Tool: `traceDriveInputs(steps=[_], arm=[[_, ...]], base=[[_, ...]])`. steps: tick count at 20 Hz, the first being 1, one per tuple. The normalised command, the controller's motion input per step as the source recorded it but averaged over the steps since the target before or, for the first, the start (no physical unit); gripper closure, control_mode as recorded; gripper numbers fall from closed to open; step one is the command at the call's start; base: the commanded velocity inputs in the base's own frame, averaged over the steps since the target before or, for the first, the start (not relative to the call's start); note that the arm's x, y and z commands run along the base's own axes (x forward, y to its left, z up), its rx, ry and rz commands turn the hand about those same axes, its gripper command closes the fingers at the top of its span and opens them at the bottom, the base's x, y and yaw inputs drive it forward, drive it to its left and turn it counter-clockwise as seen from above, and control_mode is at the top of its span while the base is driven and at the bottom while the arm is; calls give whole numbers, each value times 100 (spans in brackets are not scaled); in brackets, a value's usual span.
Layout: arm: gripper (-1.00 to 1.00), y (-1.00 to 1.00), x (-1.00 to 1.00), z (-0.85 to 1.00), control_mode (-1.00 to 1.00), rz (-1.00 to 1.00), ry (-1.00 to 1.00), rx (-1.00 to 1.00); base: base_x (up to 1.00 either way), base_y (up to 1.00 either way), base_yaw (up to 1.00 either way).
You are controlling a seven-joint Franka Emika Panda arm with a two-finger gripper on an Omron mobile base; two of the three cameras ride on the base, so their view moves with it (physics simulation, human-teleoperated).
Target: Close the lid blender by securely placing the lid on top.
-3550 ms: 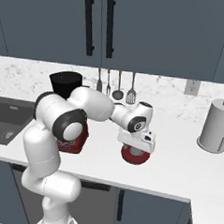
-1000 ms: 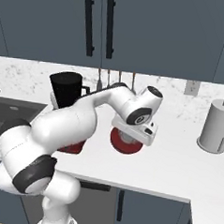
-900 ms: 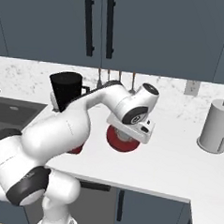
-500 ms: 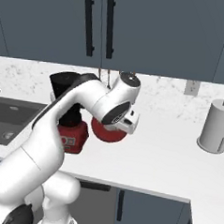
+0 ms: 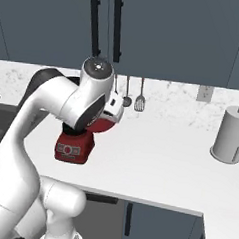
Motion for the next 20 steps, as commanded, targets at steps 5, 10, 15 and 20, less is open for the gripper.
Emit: traceDriveInputs(steps=[5,10,15,20], arm=[[100,51,-35,99,-100,0,-21,-6],[100,20,-79,14,-100,3,-34,0],[100,62,-16,62,-100,0,-18,-1],[100,57,14,50,-100,0,0,-3]], base=[[0,0,0],[0,0,0],[0,0,0],[0,0,0]])
